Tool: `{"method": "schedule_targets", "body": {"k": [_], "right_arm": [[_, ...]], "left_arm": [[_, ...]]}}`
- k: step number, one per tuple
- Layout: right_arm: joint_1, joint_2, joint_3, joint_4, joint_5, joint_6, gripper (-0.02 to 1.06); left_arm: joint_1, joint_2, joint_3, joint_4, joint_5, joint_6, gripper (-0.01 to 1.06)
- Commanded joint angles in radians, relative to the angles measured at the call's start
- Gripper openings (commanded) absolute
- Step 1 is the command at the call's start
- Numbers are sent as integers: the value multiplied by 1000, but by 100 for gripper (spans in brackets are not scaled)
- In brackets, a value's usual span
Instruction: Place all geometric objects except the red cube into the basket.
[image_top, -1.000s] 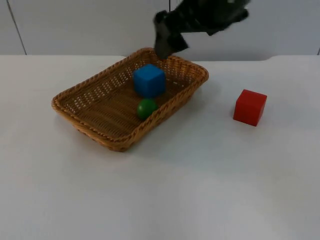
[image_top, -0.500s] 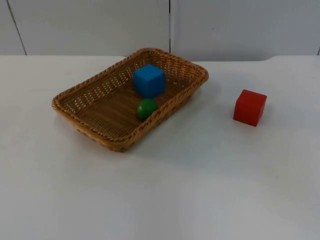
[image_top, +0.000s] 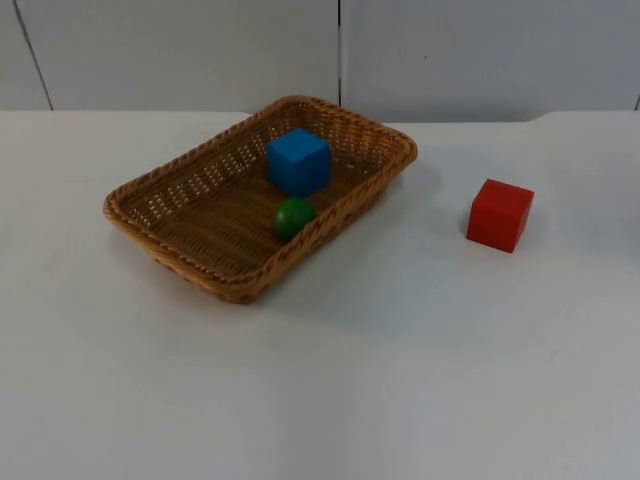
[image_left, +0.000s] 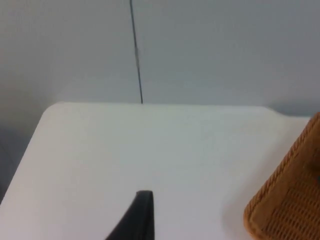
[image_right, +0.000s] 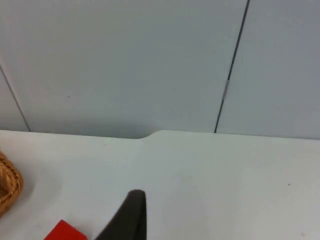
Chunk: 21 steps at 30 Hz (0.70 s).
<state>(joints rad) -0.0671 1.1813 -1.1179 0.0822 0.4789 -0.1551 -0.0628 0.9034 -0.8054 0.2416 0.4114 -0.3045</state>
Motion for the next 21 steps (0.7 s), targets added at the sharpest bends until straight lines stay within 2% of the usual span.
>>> {"method": "schedule_targets", "body": {"k": [1, 6, 13, 16, 19, 21], "right_arm": [[-10, -10, 4, 6, 13, 6, 102], [-10, -10, 4, -5, 40, 49, 103], [-10, -10, 4, -16, 71, 49, 105], [-10, -11, 4, -18, 67, 49, 105], [-10, -11, 4, -12, 17, 54, 105], [-10, -11, 3, -8, -3, 54, 105]], "left_arm": [[5, -6, 2, 12, -45, -43, 104], [5, -4, 2, 59, -90, -85, 104], [5, -2, 2, 82, -63, -94, 105], [5, -6, 2, 108, -102, -93, 105], [5, -14, 2, 188, -211, -93, 105], [5, -14, 2, 186, -220, -98, 105]]}}
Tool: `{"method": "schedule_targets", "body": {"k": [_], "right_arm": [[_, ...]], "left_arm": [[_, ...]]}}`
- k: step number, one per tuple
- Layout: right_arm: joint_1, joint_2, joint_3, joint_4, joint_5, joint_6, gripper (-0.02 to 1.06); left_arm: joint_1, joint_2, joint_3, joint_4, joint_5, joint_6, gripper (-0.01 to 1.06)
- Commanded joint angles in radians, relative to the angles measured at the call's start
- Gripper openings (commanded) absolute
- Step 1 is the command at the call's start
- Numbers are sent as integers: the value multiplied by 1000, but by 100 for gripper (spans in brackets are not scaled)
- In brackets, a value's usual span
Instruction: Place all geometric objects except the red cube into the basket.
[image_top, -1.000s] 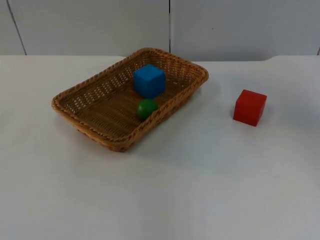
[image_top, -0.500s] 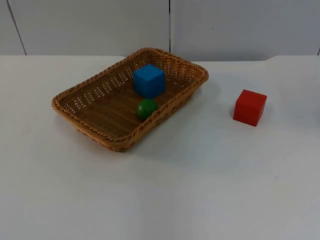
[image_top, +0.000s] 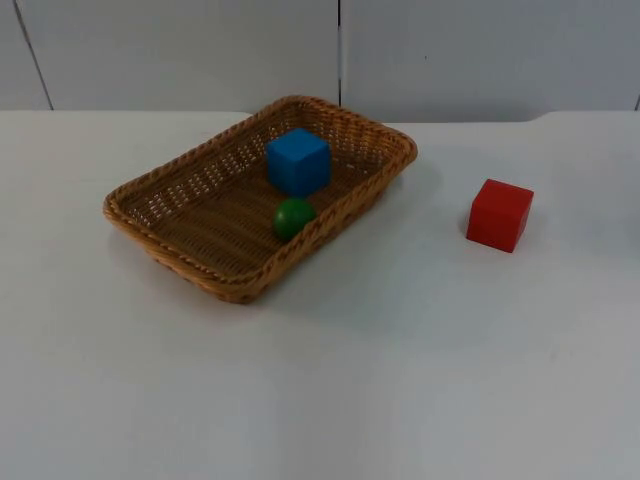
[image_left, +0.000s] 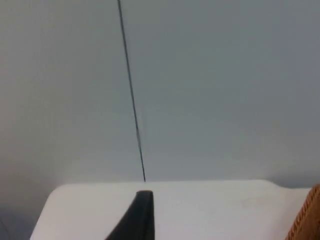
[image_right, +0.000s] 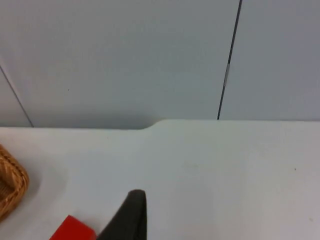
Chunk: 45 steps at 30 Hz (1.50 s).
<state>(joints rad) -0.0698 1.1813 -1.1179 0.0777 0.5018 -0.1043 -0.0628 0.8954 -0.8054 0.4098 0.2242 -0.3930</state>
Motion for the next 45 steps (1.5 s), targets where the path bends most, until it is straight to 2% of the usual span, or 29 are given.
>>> {"method": "schedule_targets", "body": {"k": [1, 4, 9, 12, 14, 15, 18, 20, 23, 29, 32, 34, 40, 41, 42, 45], "right_arm": [[-7, -11, -1, -3, -32, 3, 105], [1, -47, -4, -49, -36, -29, 105], [12, -159, -4, -57, -42, -46, 105], [12, -370, -4, -56, -9, -42, 105], [12, -419, -4, -56, -4, -42, 105], [12, -481, -4, -56, 4, -50, 105], [12, -645, -4, -54, 71, -129, 105], [12, -698, -4, -54, 106, -139, 105], [12, -852, -4, -56, 195, -179, 105], [12, -998, -4, -84, 255, -181, 105], [14, -1085, -4, -118, 323, -175, 105], [34, -1131, 0, -121, 381, -148, 105], [57, -1181, 33, -119, 482, -109, 105], [57, -1181, 25, -113, 538, -111, 105], [59, -1181, 23, -91, 555, -120, 105], [67, -1181, 27, -63, 549, -119, 105]], "left_arm": [[5, -6, 2, 18, -27, -9, 105], [5, -8, 2, 8, 62, -12, 105], [5, -65, 2, -23, 87, -12, 105], [5, -202, 1, 1, 96, -12, 105], [5, -244, -8, 3, 129, -12, 105], [5, -278, -23, 1, 174, -12, 105], [5, -397, -71, -1, 295, 11, 105], [5, -442, -90, -1, 308, 31, 105], [5, -565, -171, -12, 401, 60, 105], [5, -660, -249, -99, 476, 173, 105], [5, -699, -311, -172, 614, 288, 105], [5, -721, -331, -176, 688, 311, 105], [21, -792, -339, -208, 719, 307, 105], [34, -806, -339, -208, 740, 311, 105], [43, -825, -339, -210, 763, 311, 105], [64, -865, -337, -230, 782, 300, 105]]}}
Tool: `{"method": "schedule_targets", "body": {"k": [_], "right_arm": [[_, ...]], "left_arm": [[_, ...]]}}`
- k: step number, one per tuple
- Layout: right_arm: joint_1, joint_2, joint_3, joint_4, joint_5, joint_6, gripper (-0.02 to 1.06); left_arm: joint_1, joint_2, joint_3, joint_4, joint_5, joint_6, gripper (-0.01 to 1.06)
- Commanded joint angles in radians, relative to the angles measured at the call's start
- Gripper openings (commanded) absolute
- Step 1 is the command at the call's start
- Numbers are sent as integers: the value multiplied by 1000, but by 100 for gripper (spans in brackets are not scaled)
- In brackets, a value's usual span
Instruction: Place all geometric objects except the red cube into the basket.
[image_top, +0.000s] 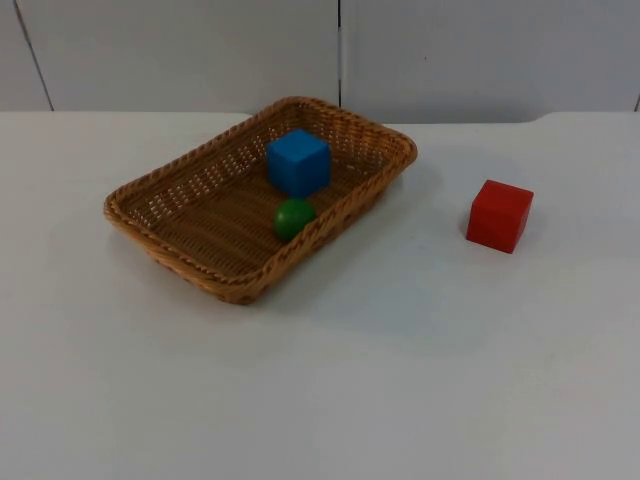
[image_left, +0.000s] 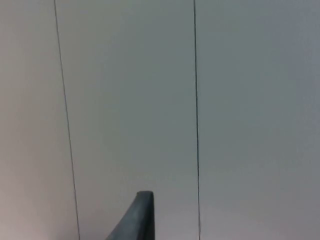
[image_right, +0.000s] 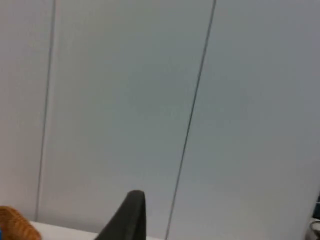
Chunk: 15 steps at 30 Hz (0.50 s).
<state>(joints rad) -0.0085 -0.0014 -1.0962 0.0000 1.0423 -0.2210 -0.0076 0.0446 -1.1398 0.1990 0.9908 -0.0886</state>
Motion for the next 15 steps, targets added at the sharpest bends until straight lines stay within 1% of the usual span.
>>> {"method": "schedule_targets", "body": {"k": [1, 3, 5, 8, 9, 10, 11, 12, 15], "right_arm": [[6, 1, 10, 31, 1, -5, 105], [6, 1, 19, 31, 8, -5, 105], [7, 1, 22, 31, 16, -3, 105], [25, 1, 22, 31, 79, 32, 105], [30, 1, 22, 29, 116, 35, 105], [30, 1, 22, 29, 116, 35, 105], [32, 1, 22, 29, 171, 46, 105], [32, 1, 22, 29, 179, 49, 105], [32, 1, 22, 32, 179, 49, 105]], "left_arm": [[9, -26, 2, -17, 16, 7, 105], [5, -35, 15, 5, 18, 33, 105], [-5, -35, 19, 17, 28, 33, 105], [-14, -45, 19, -7, 102, 47, 105], [-14, -45, 19, -27, 160, 89, 105], [-14, -45, 19, -27, 160, 89, 105], [-14, -45, 14, -34, 215, 114, 105], [-14, -45, 8, -42, 230, 114, 105], [-16, -45, 11, -85, 230, 113, 105]]}}
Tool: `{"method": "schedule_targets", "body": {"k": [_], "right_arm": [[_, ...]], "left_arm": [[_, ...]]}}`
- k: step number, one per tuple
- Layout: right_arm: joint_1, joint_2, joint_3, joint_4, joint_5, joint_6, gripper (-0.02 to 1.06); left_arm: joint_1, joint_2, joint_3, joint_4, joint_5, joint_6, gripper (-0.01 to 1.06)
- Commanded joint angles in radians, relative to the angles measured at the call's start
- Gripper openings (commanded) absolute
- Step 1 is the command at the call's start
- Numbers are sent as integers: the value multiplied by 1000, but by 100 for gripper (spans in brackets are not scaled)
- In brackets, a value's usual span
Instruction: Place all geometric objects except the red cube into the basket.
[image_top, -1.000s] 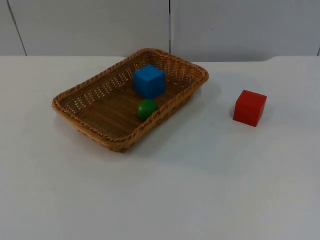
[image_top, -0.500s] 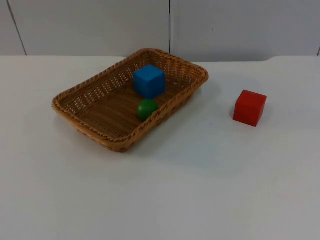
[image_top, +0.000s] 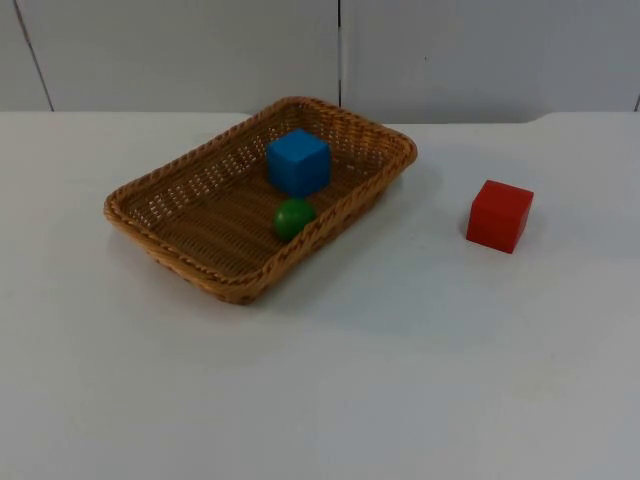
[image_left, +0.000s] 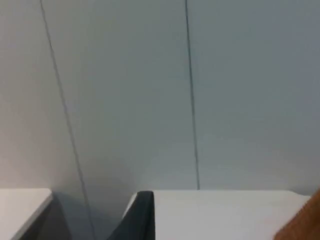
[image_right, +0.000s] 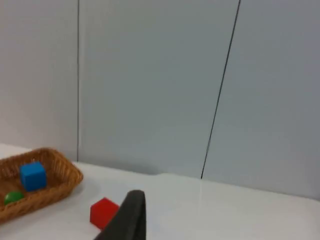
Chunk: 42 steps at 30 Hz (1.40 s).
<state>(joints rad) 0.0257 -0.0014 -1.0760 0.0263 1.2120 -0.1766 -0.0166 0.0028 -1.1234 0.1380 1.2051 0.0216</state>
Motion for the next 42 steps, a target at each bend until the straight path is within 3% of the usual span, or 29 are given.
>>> {"method": "schedule_targets", "body": {"k": [1, 4, 6, 13, 17, 22, 26, 42], "right_arm": [[-2, 1, 2, 5, 3, 4, 105], [-2, 1, 2, 5, -49, 6, 105], [-2, 1, 17, 3, -62, 27, 105], [-2, 1, 174, 3, -56, 65, 105], [-2, 1, 385, -1, -58, 93, 105], [-2, 1, 522, -1, -83, 106, 105], [-2, 1, 556, -3, -137, 113, 105], [-2, 1, 560, -21, -134, 117, 105]], "left_arm": [[-7, -3, -5, -58, 16, 24, 105], [-7, -3, 4, -105, -52, 64, 105], [-5, -3, 33, -93, -115, 8, 105], [-5, -3, 218, -74, -113, -13, 105], [-5, -3, 446, -74, -119, -48, 105], [-5, -3, 550, -74, -119, -67, 105], [-5, -3, 583, -74, -130, -73, 105], [-5, -3, 627, -126, -132, -32, 105]]}}
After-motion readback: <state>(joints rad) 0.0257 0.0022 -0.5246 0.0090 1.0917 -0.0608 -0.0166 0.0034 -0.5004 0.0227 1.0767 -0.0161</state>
